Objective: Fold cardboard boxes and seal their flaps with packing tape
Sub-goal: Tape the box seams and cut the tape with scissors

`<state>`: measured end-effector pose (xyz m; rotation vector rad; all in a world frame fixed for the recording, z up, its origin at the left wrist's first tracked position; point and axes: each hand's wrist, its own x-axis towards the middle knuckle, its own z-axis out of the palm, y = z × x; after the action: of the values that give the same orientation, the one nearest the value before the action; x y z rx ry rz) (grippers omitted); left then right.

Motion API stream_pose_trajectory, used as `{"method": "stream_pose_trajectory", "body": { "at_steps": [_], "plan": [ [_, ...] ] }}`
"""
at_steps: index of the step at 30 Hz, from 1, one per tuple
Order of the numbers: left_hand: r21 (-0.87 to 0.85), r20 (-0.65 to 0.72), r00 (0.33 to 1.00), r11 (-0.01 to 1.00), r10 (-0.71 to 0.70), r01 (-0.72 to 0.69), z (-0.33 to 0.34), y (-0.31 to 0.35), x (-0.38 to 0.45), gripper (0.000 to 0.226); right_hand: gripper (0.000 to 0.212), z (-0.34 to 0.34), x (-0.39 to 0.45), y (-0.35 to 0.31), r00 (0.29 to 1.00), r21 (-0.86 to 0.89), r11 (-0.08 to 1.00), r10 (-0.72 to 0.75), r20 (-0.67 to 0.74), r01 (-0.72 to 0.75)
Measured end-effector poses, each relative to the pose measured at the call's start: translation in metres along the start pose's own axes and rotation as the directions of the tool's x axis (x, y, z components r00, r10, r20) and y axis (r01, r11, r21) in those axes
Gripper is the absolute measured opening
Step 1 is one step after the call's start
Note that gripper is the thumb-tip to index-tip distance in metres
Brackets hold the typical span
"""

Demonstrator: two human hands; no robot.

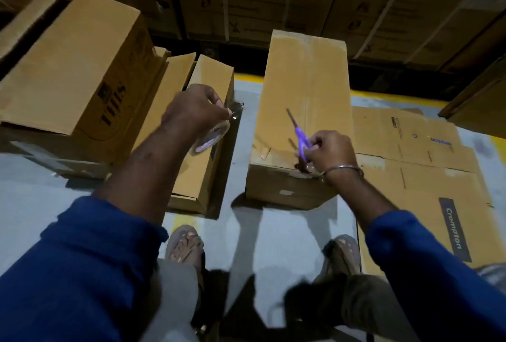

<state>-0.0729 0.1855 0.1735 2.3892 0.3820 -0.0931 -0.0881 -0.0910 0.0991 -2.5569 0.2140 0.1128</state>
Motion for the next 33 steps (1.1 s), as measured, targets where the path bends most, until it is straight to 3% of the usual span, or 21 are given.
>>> {"method": "stream_pose_trajectory", "body": {
  "at_steps": [3,5,9,13,21,23,25,27,29,31,33],
  "plan": [
    [-0.004,-0.095,0.995,0.999,0.037,-0.037,-0.007,0.006,-0.016,0.016,0.022,-0.011,0.041,0.008,0.997,-0.238,0.969,0.046,-0.062,-0.060],
    [-0.013,-0.071,0.997,0.999,0.042,-0.043,-0.010,0.008,-0.022,0.016,0.026,-0.010,0.059,0.007,0.999,-0.358,0.933,0.036,-0.021,-0.041],
    [-0.058,0.006,0.999,0.998,0.033,-0.032,-0.016,0.006,-0.013,0.019,0.026,0.002,0.073,-0.001,0.996,-0.384,0.923,0.051,0.080,-0.016],
    [-0.057,0.004,1.000,0.998,-0.005,0.005,-0.019,0.000,0.001,0.021,0.025,0.014,0.072,-0.006,0.997,-0.407,0.913,0.054,0.050,-0.029],
    [-0.088,0.026,0.999,0.996,0.020,-0.018,-0.019,-0.001,0.006,0.021,0.024,0.020,0.063,-0.029,0.996,-0.710,0.700,-0.011,0.093,0.074],
    [-0.098,0.038,0.999,0.995,0.015,-0.011,-0.019,-0.003,0.006,0.021,0.022,0.018,0.057,-0.037,0.995,-0.716,0.692,-0.057,0.078,0.096],
    [-0.098,0.047,0.999,0.995,0.019,-0.014,-0.021,-0.005,0.006,0.020,0.016,0.020,0.046,-0.043,0.975,-0.687,0.702,-0.217,0.044,0.187],
    [-0.101,0.045,0.999,0.995,0.027,-0.022,-0.022,-0.004,0.006,0.020,0.016,0.031,0.029,-0.048,0.888,-0.576,0.706,-0.452,0.083,0.412],
    [-0.104,0.043,0.999,0.994,0.024,-0.019,-0.021,-0.002,0.005,0.020,0.025,0.046,0.009,-0.053,0.793,-0.402,0.694,-0.583,0.174,0.598],
    [-0.101,0.049,0.999,0.995,0.019,-0.014,-0.020,0.000,0.004,0.020,0.035,0.064,0.000,-0.055,0.754,-0.305,0.690,-0.607,0.251,0.657],
    [-0.094,0.059,0.998,0.995,0.022,-0.016,-0.019,0.001,0.004,0.020,0.032,0.080,-0.001,-0.054,0.755,-0.319,0.685,-0.581,0.305,0.655]
  ]
}}
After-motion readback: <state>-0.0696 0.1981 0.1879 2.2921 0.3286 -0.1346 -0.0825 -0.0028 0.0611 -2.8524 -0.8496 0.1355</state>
